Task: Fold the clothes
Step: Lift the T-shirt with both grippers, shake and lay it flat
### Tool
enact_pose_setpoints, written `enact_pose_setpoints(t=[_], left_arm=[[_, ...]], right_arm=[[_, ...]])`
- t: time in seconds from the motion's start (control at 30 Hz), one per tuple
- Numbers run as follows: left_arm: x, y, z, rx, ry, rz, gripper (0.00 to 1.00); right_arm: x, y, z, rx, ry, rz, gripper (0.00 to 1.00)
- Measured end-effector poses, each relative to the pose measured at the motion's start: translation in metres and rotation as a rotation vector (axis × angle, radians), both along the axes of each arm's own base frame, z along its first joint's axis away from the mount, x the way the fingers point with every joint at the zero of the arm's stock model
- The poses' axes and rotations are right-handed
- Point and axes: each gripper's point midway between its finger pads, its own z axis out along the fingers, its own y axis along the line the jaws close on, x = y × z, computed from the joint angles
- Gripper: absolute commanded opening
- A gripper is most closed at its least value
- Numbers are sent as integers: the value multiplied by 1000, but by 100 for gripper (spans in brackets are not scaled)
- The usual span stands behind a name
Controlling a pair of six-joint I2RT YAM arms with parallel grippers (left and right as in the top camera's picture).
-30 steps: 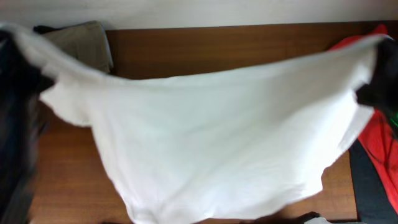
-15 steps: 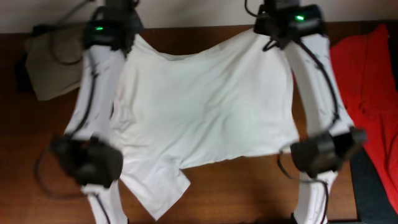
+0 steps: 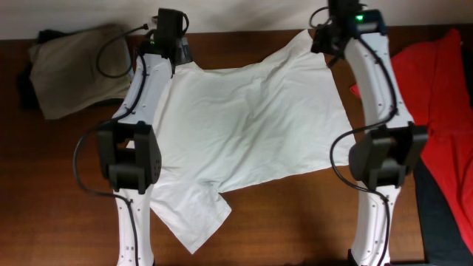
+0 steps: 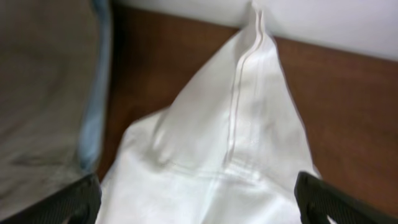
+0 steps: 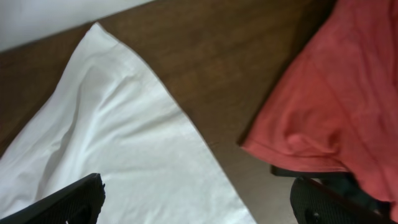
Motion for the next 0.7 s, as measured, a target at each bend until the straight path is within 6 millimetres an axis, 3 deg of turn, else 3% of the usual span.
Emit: enact_pose_setpoints(t=[0.07,0.17,0.23,0.33,0.43,0.6,0.7], left_arm=[[-13,2,29,6,9,-5,99],[-35,5,107,-5,-69,-11,99],[-69,9,169,-22,-116,-21,99],[-118,10,218,-56,-118,-51,99],[-162,8,233,-89,-58,-82,99],[-190,6,222,-124,42,-78,99],[-217,9,223,-136,96,-68,99]], right_arm=[[-11,-7,19,19,-9,-8,99],[-27,-12,57,36,-57,-11,99],[-45,-10,90,50,-94,-4,99],[-71,-8,114,68,-93,8,99],[-95,-5,128,86,-74,14,99],[-123,-4,133,101,-24,7,99],[-145,-5,140,113,3,-11,99]])
